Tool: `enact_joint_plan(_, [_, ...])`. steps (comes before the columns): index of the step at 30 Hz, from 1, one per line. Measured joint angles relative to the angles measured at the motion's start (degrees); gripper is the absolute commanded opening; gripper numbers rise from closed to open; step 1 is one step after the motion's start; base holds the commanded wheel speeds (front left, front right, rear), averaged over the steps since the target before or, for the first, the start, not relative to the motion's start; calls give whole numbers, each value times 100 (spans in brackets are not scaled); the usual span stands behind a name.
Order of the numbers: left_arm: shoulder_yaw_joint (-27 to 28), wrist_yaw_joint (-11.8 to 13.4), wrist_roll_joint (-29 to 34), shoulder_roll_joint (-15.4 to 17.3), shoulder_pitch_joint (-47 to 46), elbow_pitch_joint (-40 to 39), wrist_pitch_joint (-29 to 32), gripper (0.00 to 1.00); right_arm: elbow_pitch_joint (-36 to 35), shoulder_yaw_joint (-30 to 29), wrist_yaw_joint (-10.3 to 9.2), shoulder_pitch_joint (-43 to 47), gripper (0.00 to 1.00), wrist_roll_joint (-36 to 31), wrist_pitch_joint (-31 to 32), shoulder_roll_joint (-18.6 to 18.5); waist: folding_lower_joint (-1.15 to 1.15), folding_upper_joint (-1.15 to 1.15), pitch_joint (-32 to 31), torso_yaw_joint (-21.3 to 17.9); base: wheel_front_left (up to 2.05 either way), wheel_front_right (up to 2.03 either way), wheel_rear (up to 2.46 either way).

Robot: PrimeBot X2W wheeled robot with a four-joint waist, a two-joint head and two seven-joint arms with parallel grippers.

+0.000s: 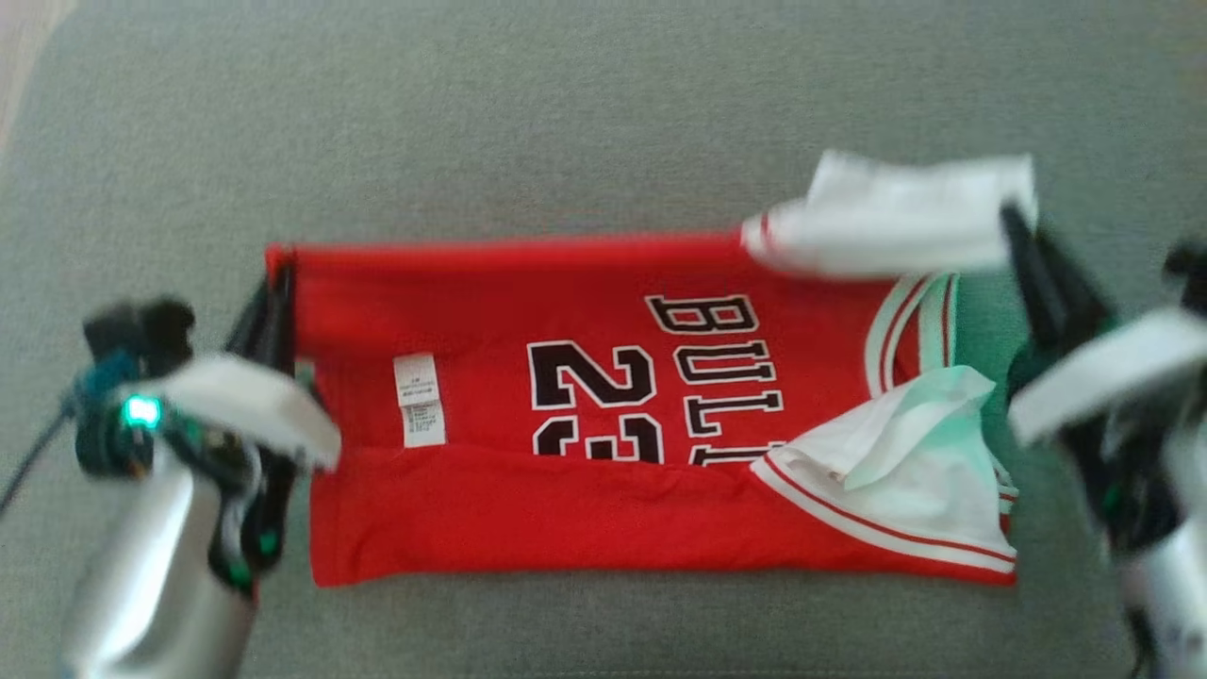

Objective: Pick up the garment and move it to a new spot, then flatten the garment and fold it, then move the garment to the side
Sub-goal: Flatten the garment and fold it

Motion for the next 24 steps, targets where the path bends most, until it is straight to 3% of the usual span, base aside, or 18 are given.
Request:
enact_joint_plan(6, [123,433,-279,10,1262,-906,221,0,-687,-675,0,1607,0,-102,394,793,0,0,-95,-95,0,0,0])
enact_joint_plan(12, [166,623,-499,-5,1857,-1179,353,0,-966,-902,0,2292,0,-254,658,1317,0,0,-119,-170,0,0,0])
enact_joint_plan(13, [171,650,-553,-18,1948,-1188,385,0,-983,-906,0,2370,22,-286,701,1371,0,0,-132,-190,0,0,0])
enact_joint_plan(14, [166,670,-570,-21,2025,-1187,420,39,-983,-886,0,2417,91,-358,743,1384,0,0,-147,-205,0,0,0])
enact_joint_plan(15, [153,670,-570,-23,2092,-1173,425,100,-994,-878,0,2458,100,-400,749,1396,0,0,-162,-216,0,0,0])
enact_joint_plan(19, [119,671,-570,-100,2217,-1102,377,100,-1043,-846,0,2516,100,-469,671,1525,0,0,-260,-234,0,0,0])
enact_joint_plan(24, [224,815,-257,-138,2379,-1228,-456,100,-1392,-869,0,2628,100,-691,324,1577,0,0,-406,-256,0,0,0])
